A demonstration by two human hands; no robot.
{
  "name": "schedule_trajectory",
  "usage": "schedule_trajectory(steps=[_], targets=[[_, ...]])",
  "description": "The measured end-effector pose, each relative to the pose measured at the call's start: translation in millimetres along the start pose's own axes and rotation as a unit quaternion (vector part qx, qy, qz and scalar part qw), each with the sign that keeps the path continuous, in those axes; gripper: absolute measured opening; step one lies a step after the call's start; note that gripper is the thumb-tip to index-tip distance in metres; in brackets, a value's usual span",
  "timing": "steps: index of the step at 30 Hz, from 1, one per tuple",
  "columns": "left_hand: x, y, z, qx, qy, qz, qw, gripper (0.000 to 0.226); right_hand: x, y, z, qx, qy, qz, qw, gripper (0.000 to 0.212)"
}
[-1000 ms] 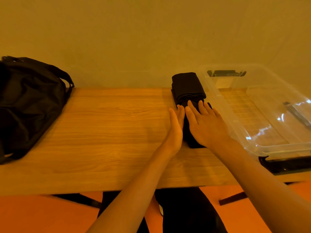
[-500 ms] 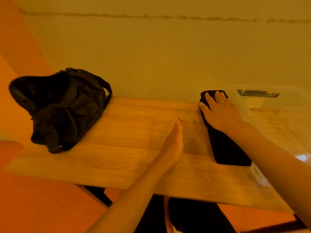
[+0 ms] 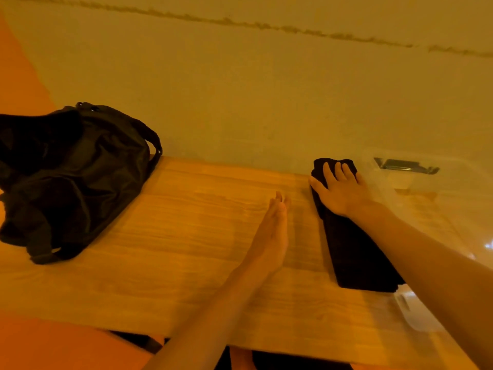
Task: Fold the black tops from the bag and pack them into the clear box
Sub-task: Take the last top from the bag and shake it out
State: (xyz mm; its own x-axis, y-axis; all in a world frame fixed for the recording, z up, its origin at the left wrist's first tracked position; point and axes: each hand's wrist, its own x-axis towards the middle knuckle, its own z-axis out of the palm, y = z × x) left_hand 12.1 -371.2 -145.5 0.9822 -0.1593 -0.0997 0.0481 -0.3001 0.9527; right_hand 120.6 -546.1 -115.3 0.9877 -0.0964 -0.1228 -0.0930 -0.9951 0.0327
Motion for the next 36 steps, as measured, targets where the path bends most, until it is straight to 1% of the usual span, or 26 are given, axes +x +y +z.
schedule_trajectory(steps=[3,6,8,10,12,13,14,15,16,17,18,19,21,23,24,27,29,31,34,36], targets=[[-3.3,-3.7,-12.5,0.012,0.004,0.023,1.0,0.08,-0.9,-3.9,-9.5,-0.016,0.018,-0.011,1.0,0.08],[-12.7,-16.9,-45.2,0.037,0.041,0.055,0.997,0.075,-5.8,-27.5,-20.3,-0.049,0.054,-0.045,0.996,0.086],[-26.7,-23.6,-75.8,0.017,0.065,0.044,0.997,0.078,-8.3,-59.3,-29.3,-0.042,0.059,-0.084,0.994,0.087],[-47.6,-28.4,-112.5,-0.042,0.086,0.046,0.994,0.078,-9.9,-102.5,-38.8,-0.019,0.072,-0.127,0.989,0.085],[-71.8,-38.7,-151.5,-0.074,0.136,0.1,0.983,0.068,-12.5,-152.7,-46.9,0.015,0.082,-0.169,0.982,0.084],[-84.0,-47.0,-171.9,-0.073,0.176,0.132,0.973,0.069,-15.7,-178.5,-49.8,0.032,0.083,-0.194,0.977,0.084],[-96.2,-56.6,-192.4,-0.04,0.22,0.154,0.962,0.072,-21.0,-204.2,-52.0,0.046,0.084,-0.223,0.97,0.086],[-107.7,-63.5,-212.2,0.031,0.274,0.164,0.947,0.071,-27.2,-230.4,-53.2,0.058,0.086,-0.257,0.961,0.088],[-116.0,-71.0,-230.8,0.113,0.329,0.164,0.923,0.065,-34.1,-255.9,-54.3,0.073,0.088,-0.291,0.95,0.089],[-121.7,-76.5,-248.0,0.185,0.381,0.155,0.893,0.06,-40.8,-281.0,-56.2,0.094,0.093,-0.326,0.936,0.087],[-124.5,-83.4,-264.2,0.231,0.418,0.14,0.867,0.058,-45.9,-306.5,-59.1,0.117,0.1,-0.36,0.92,0.083],[-124.2,-90.8,-278.9,0.258,0.441,0.119,0.852,0.06,-49.0,-331.0,-62.9,0.137,0.108,-0.392,0.903,0.079],[-121.6,-109.9,-304.1,0.306,0.452,0.072,0.835,0.07,-51.7,-380.2,-70.0,0.147,0.114,-0.456,0.87,0.07],[-114.7,-128.4,-317.8,0.32,0.441,0.033,0.838,0.077,-52.2,-424.9,-74.9,0.141,0.094,-0.498,0.85,0.062],[-110.3,-134.8,-320.5,0.313,0.433,0.028,0.845,0.078,-52.7,-443.6,-75.0,0.127,0.084,-0.506,0.849,0.059],[-100.3,-140.5,-319.3,0.289,0.425,0.039,0.857,0.075,-45.2,-487.4,-64.0,0.027,0.081,-0.491,0.867,0.05],[-97.5,-139.3,-318.4,0.292,0.424,0.028,0.857,0.073,-34.4,-505.7,-56.8,0.017,0.077,-0.452,0.889,0.042],[-98.9,-139.8,-315.5,0.325,0.415,0.022,0.849,0.073,-29.5,-515.0,-48.8,0.006,0.073,-0.417,0.906,0.035],[-97.2,-143.9,-311.8,0.349,0.41,0.028,0.842,0.072,-28.7,-521.5,-31.9,-0.032,0.121,-0.405,0.906,0.028],[-94.9,-147.5,-312.7,0.349,0.417,0.03,0.838,0.071,-28.8,-522.1,-25.8,-0.04,0.154,-0.411,0.898,0.012]])
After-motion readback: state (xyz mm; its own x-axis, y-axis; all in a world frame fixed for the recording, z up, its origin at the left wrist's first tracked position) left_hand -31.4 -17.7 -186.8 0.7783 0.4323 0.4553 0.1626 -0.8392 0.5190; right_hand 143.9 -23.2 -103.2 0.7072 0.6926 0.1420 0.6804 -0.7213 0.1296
